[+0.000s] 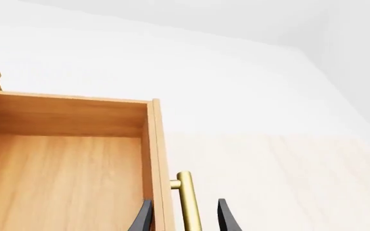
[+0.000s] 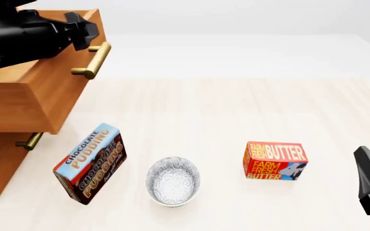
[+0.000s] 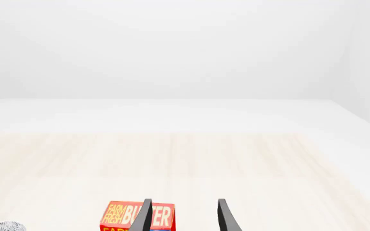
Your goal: Put the bowl in the top drawer of the cabinet.
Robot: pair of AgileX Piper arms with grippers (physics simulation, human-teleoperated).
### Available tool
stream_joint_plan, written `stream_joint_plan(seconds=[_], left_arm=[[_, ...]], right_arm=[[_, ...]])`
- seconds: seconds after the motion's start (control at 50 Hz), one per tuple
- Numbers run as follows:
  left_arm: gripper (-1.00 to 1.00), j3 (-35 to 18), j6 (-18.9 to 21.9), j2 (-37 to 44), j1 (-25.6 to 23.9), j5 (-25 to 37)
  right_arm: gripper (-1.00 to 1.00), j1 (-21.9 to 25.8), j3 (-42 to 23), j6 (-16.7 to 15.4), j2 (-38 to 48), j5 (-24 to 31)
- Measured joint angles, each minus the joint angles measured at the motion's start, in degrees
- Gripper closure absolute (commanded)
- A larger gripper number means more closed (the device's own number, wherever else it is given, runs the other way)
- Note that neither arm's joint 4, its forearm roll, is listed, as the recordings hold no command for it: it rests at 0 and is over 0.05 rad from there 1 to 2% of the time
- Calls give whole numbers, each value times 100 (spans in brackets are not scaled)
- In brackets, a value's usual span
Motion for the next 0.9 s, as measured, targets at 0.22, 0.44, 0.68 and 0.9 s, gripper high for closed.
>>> stream_joint_plan(seconds=[0.22,0.44,0.68,0.9], left_arm=[[-100,-89,104,68,-158,8],[-100,-136,63,105,-225,16],[-100,-131,-116,107,-260,28],[-100,-121,-250,108,-293,38]], right_arm=[[-100,0,0,0,0,0],[-100,1,0,0,0,0],[-100,0,0,0,0,0],[-100,0,0,0,0,0]])
